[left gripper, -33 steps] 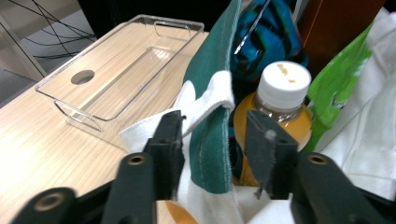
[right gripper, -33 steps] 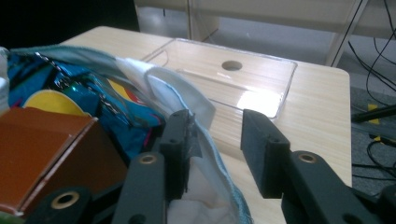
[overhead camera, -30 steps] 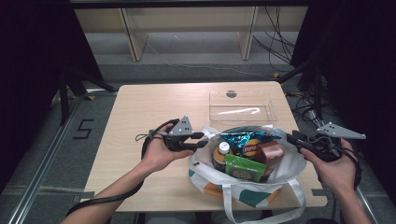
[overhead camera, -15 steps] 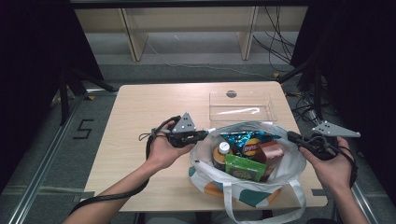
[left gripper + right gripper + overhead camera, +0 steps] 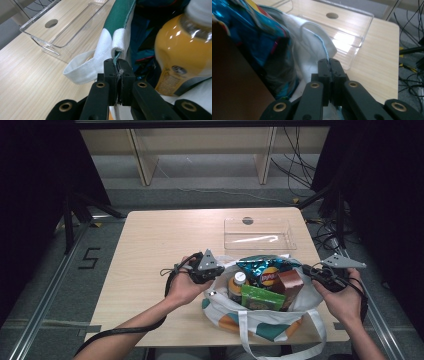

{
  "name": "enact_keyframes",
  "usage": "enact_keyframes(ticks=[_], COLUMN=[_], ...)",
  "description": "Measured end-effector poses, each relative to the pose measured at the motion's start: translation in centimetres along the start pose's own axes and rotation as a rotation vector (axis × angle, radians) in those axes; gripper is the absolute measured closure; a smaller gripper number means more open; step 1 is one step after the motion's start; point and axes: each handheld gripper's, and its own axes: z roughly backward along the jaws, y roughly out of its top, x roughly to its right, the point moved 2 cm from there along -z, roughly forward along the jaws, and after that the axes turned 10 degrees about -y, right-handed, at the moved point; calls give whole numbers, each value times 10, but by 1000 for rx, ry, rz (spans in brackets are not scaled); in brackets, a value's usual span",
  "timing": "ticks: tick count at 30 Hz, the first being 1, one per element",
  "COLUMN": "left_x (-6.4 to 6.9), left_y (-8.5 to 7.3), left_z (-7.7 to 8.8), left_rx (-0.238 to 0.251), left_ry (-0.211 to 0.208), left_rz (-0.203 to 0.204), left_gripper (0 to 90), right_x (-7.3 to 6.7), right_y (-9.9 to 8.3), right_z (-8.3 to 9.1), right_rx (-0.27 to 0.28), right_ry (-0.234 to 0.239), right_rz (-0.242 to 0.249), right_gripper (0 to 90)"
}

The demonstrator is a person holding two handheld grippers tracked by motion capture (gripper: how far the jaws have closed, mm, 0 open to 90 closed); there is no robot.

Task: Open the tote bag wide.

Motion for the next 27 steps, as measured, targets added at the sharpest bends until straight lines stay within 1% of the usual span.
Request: enact_keyframes(ticks=[2,3,4,5,6,7,8,9,10,11,12,13,14,15,16,17,18,19,20,21,22,23,24,25,26,27], left_x=[-1,-3,-4,-4,-5,-6,-6,-8,-8,-8,-9,-10,-11,-12,-13,-13,-13,-13,-13,-13,-13,-13,-14,-13,-13,-12], left_y=[-2,-3,-4,-5,-6,-7,-9,-12,-12,-13,-14,-14,-14,-15,-15,-15,-16,-17,-17,-18,-19,-19,-20,-21,-21,-19], left_z=[-3,-4,-6,-8,-9,-10,-11,-14,-14,-15,-16,-17,-18,-19,-22,-22,-23,-26,-26,-27,-28,-29,-28,-30,-30,-27], left_rx=[0,-5,-2,-1,-6,-10,-6,-3,-3,2,2,-2,4,0,-3,-3,-6,-6,-6,-1,-6,-4,-15,-4,-4,-6], left_ry=[4,12,14,16,16,17,19,23,23,21,24,19,25,21,25,25,16,25,25,22,17,22,17,16,16,20], left_rz=[10,-10,0,10,0,-4,6,-4,-4,17,12,6,21,19,13,13,13,21,21,26,27,28,13,37,37,30], left_gripper=[866,866,866,867,867,867,867,869,869,869,869,869,869,870,870,870,870,870,871,871,871,872,873,874,873,868], right_x=[2,2,2,0,0,2,2,3,3,3,5,5,5,7,7,7,8,8,8,8,8,8,8,10,10,7], right_y=[-5,-10,-10,-13,-13,-16,-16,-18,-18,-19,-19,-20,-20,-22,-22,-22,-24,-25,-25,-25,-25,-26,-26,-27,-27,-26], right_z=[-5,-9,-9,-13,-13,-17,-17,-21,-21,-22,-24,-25,-27,-30,-32,-32,-35,-36,-37,-37,-38,-39,-40,-41,-41,-40], right_rx=[-8,-33,-33,-51,-51,-58,-58,-66,-66,-65,-60,-75,-68,-75,-82,-82,-96,-95,-104,-104,-102,-105,-110,-115,-115,-127], right_ry=[-2,-1,-1,8,8,14,14,35,35,25,27,42,33,33,35,35,47,41,50,50,40,48,42,36,36,39], right_rz=[11,11,11,-5,-5,0,0,-20,-20,-24,-4,-8,1,10,-4,-4,-13,-15,-29,-29,-26,-34,-24,9,9,-22], right_gripper=[892,892,892,891,891,892,892,891,891,892,891,892,892,892,892,892,892,892,892,892,892,892,892,891,891,887])
